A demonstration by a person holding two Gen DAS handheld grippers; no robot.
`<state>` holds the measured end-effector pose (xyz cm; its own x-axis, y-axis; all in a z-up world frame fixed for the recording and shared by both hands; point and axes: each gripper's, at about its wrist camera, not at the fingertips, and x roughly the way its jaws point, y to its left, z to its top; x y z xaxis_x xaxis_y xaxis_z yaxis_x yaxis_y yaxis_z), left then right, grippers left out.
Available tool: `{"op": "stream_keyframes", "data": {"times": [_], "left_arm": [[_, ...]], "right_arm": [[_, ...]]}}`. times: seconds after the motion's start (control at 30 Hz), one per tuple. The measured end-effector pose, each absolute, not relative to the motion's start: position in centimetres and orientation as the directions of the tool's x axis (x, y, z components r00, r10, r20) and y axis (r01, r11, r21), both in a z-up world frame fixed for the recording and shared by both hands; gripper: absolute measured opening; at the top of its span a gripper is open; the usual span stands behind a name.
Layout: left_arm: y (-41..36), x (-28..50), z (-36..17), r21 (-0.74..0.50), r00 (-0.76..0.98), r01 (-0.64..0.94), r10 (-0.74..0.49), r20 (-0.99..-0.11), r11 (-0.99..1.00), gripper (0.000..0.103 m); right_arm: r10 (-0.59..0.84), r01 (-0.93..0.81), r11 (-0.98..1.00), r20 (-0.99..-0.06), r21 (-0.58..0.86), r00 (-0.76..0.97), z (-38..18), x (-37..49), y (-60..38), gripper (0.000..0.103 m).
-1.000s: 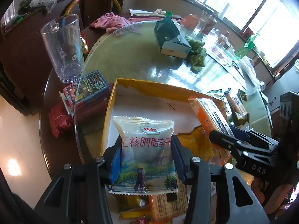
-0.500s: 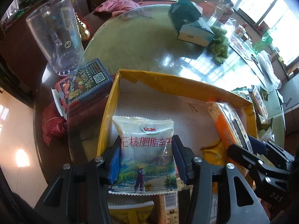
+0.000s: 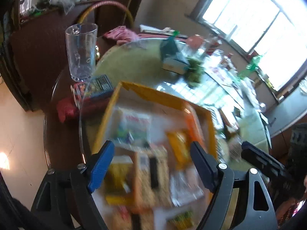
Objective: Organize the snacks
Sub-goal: 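Grasp a green-edged round biscuit pack with the left tool while the right grasps a white paper packet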
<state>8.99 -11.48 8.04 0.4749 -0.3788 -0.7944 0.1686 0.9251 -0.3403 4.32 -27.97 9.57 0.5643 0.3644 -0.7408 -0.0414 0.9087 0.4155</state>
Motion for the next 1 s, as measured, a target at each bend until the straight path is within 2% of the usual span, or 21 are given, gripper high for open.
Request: {"op": "stream_keyframes", "data": {"times": [0.13,0.2,0.33,0.47,0.7,1.0], "left_arm": [[-14.1,4.4,7.5,-0.369,0.460,0.184,-0.412,-0.787,0.911,0.081],[-16.0,2.8,7.0,-0.384,0.431,0.206,-0.436,-0.790,0.900,0.081],[-19.9,0.9,6.5,-0.373,0.385,0.265,-0.452,-0.804,0.889,0.081],[-22.4,-0.6,6.7,-0.342,0.382,0.311,-0.446,-0.809,0.887,0.081],[-23.9,-1.4,6.8,-0.311,0.392,0.300,-0.414,-0.821,0.902,0.081],[-24.2,-1.9,6.5,-0.283,0.406,0.299,-0.390,-0.826,0.911,0.081]], "right_arm": [[0.409,-0.029,0.868,-0.682,0.495,0.607,9.6,-1.0,-31.5,0.080],[0.386,-0.022,0.869,-0.648,0.495,0.656,9.5,-3.7,-33.2,0.079],[0.327,0.024,0.890,-0.673,0.455,0.663,8.4,-6.6,-36.3,0.080],[0.377,0.041,0.853,-0.669,0.521,0.641,6.9,-7.8,-39.7,0.080],[0.350,0.073,0.871,-0.718,0.487,0.602,5.4,-4.8,-42.2,0.079],[0.292,0.213,0.863,-0.797,0.458,0.529,1.6,2.7,-44.4,0.077]]}}
